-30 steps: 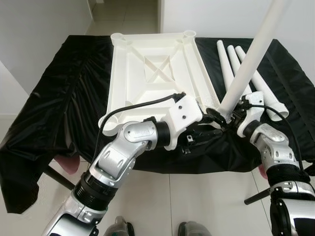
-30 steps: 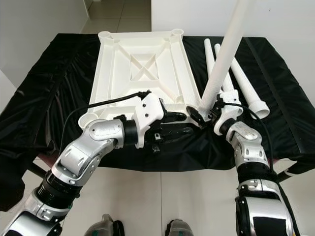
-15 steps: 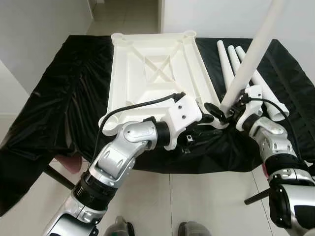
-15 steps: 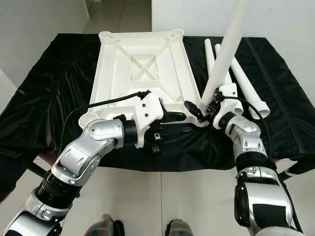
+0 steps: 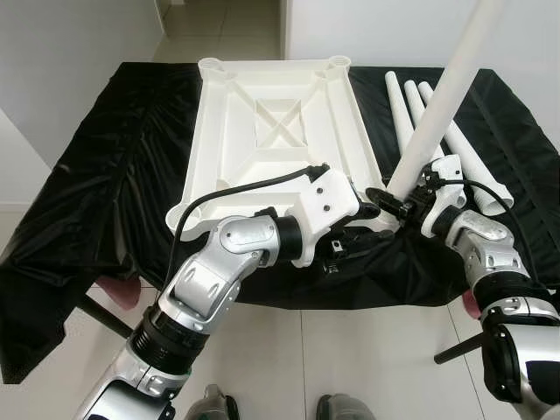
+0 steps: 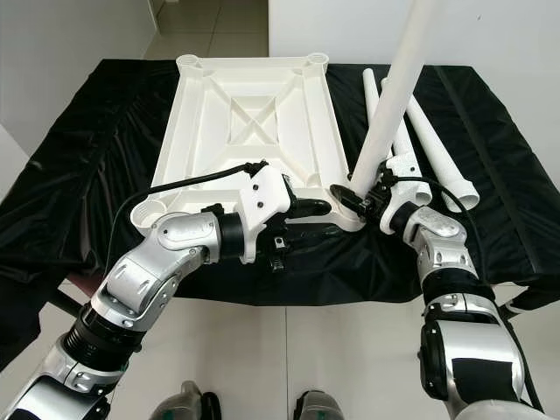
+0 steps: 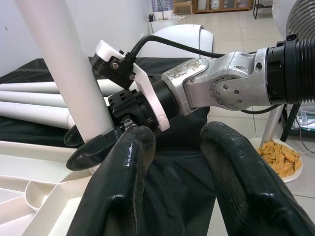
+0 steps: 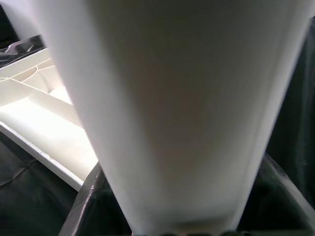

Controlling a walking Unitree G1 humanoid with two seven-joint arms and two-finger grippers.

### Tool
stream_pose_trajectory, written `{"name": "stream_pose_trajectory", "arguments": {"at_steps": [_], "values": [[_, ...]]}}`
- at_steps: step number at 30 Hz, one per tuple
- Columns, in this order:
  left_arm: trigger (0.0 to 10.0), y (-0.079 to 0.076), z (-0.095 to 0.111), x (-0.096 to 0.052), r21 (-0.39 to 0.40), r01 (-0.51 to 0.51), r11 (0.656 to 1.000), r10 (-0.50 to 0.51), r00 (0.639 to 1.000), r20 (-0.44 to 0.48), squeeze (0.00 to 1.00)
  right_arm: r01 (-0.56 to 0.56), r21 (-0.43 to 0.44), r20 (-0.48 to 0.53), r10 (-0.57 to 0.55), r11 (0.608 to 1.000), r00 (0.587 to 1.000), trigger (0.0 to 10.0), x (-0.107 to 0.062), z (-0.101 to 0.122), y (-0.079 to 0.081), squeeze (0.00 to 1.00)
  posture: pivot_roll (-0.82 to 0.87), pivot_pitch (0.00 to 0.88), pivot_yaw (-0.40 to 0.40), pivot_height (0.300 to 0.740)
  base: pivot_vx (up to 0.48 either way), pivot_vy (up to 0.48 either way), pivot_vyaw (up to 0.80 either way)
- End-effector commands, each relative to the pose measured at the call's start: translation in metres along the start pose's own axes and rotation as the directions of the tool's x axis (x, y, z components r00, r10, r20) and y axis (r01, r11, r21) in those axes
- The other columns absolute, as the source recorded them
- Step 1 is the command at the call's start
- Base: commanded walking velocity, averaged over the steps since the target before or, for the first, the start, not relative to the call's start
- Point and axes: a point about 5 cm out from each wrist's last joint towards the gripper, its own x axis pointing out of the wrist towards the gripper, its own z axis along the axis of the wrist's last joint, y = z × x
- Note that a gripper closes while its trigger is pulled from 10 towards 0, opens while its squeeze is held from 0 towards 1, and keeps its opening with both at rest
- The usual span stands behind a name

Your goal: Building children table

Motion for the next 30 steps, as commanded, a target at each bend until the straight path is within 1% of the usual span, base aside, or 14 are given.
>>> {"name": "stream_pose_trajectory", "arguments": {"at_steps": [1,3,4,6,9,16,18,20,21,24,26,27,28,30], "values": [[10.0,0.001,0.003,-0.001,0.003,-0.013,1.000,0.013,1.000,0.006,0.00,-0.028,0.025,-0.041,0.029,0.999,0.999,0.0,-0.001,-0.013,0.006,0.00,-0.05,0.078,0.061,0.740,0.000,0.000,0.00],[10.0,0.001,0.003,-0.001,0.003,-0.013,1.000,0.013,1.000,0.006,0.00,-0.028,0.025,-0.041,0.029,0.999,0.999,0.0,-0.001,-0.013,0.006,0.00,-0.05,0.078,0.061,0.740,0.000,0.000,0.00],[10.0,0.001,0.003,-0.001,0.003,-0.013,1.000,0.013,1.000,0.006,0.00,0.004,0.020,-0.030,-0.003,1.000,1.000,10.0,0.000,-0.011,0.005,0.00,-0.05,0.078,0.061,0.740,0.000,0.000,0.00],[10.0,0.001,0.003,-0.001,0.003,-0.012,1.000,0.012,1.000,0.005,0.00,0.036,0.020,-0.016,-0.036,0.999,0.999,10.0,0.002,-0.010,0.005,0.00,-0.06,0.078,0.062,0.740,0.000,0.000,0.00],[10.0,0.001,0.003,-0.001,0.002,-0.009,1.000,0.009,1.000,0.005,0.00,0.192,0.033,0.022,-0.193,0.981,0.981,10.0,0.009,-0.006,0.006,0.00,-0.06,0.080,0.062,0.740,0.000,0.000,0.00],[10.0,0.000,0.003,-0.001,0.001,-0.007,1.000,0.007,1.000,0.005,0.00,0.258,0.055,0.046,-0.260,0.965,0.964,10.0,0.013,-0.005,0.009,0.00,-0.05,0.079,0.062,0.740,0.000,0.000,0.00],[10.0,0.000,0.003,-0.001,0.000,-0.005,1.000,0.005,1.000,0.005,0.00,0.307,0.089,0.066,-0.313,0.948,0.947,10.0,0.018,-0.003,0.016,0.00,-0.05,0.078,0.064,0.740,0.000,0.000,0.00],[10.0,-0.001,0.002,-0.001,-0.001,-0.003,1.000,0.003,1.000,0.004,0.00,0.409,0.142,0.079,-0.422,0.901,0.903,10.0,0.026,-0.002,0.024,0.00,-0.05,0.076,0.064,0.740,0.000,0.000,0.00],[10.0,-0.001,0.002,-0.001,-0.001,-0.003,1.000,0.003,1.000,0.004,0.00,0.409,0.142,0.079,-0.422,0.901,0.903,10.0,0.026,-0.002,0.024,0.00,-0.05,0.076,0.064,0.740,0.000,0.000,0.00],[10.0,-0.002,0.002,-0.001,-0.002,0.002,1.000,-0.002,1.000,0.004,0.00,0.561,0.224,0.052,-0.585,0.796,0.809,10.0,0.030,-0.002,0.027,0.00,-0.05,0.076,0.064,0.740,0.000,0.000,0.00],[10.0,-0.002,0.002,-0.001,-0.002,0.002,1.000,-0.002,1.000,0.004,0.00,0.561,0.224,0.052,-0.585,0.796,0.809,10.0,0.030,-0.002,0.027,0.00,-0.05,0.076,0.064,0.740,0.000,0.000,0.00],[10.0,-0.002,0.002,0.000,-0.002,0.003,1.000,-0.003,1.000,0.004,0.00,0.602,0.241,0.046,-0.629,0.761,0.776,10.0,0.030,-0.002,0.031,0.00,-0.05,0.071,0.063,0.740,0.000,0.000,0.00],[10.0,-0.002,0.002,0.000,-0.002,0.003,1.000,-0.003,1.000,0.004,0.00,0.602,0.241,0.046,-0.629,0.761,0.776,10.0,0.030,-0.002,0.031,0.00,-0.05,0.071,0.063,0.740,0.000,0.000,0.00],[10.0,-0.003,0.002,0.000,-0.003,0.005,1.000,-0.005,1.000,0.005,0.00,0.682,0.230,0.047,-0.708,0.694,0.705,10.0,0.030,-0.003,0.043,0.00,-0.05,0.071,0.063,0.740,0.000,0.000,0.00]]}}
